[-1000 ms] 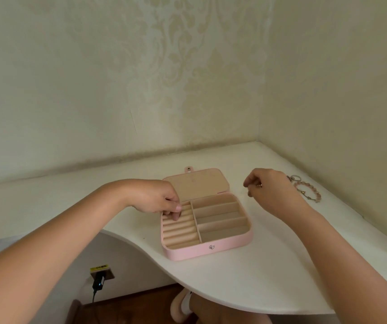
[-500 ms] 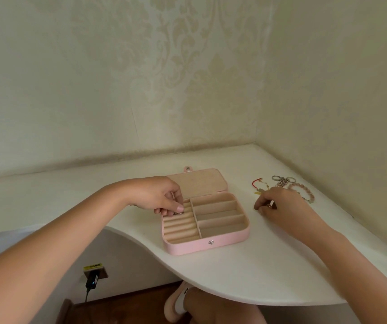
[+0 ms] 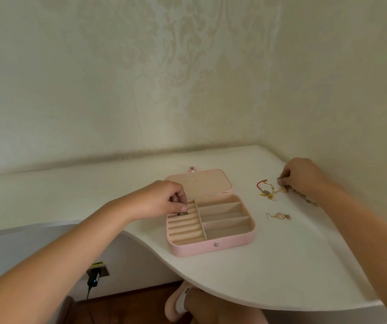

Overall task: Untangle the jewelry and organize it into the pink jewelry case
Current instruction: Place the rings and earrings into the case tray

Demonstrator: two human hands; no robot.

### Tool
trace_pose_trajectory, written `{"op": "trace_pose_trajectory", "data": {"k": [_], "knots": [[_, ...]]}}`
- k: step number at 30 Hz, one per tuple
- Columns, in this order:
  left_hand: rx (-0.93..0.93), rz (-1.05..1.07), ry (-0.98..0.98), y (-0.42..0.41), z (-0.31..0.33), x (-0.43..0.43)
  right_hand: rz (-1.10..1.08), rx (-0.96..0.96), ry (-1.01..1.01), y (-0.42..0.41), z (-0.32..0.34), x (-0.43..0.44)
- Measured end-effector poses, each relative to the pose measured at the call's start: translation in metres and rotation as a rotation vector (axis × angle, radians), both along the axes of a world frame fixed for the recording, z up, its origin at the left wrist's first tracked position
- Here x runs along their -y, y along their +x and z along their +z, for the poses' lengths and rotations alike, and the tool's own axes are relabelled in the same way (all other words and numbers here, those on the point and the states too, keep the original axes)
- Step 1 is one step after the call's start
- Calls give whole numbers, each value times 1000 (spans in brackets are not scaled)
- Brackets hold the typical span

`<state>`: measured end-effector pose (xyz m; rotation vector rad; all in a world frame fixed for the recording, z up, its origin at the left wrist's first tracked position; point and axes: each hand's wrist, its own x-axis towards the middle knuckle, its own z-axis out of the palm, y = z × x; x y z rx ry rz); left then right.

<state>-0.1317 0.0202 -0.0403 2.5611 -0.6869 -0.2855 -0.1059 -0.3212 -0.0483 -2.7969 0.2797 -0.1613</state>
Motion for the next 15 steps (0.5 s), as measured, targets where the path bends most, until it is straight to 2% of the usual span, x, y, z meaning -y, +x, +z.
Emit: {"op": "trace_pose_trajectory", "data": {"k": [7, 10, 13, 15], "knots": [[30, 40, -11, -1, 4, 0, 13, -130, -142, 15, 3, -4], [92, 103, -198, -3, 9, -1, 112, -25, -107, 3, 16, -25], [102, 105, -372, -12, 17, 4, 288, 42, 11, -19, 31, -59], [78, 70, -448, -22, 21, 11, 447, -33, 273, -40, 41, -84]]}}
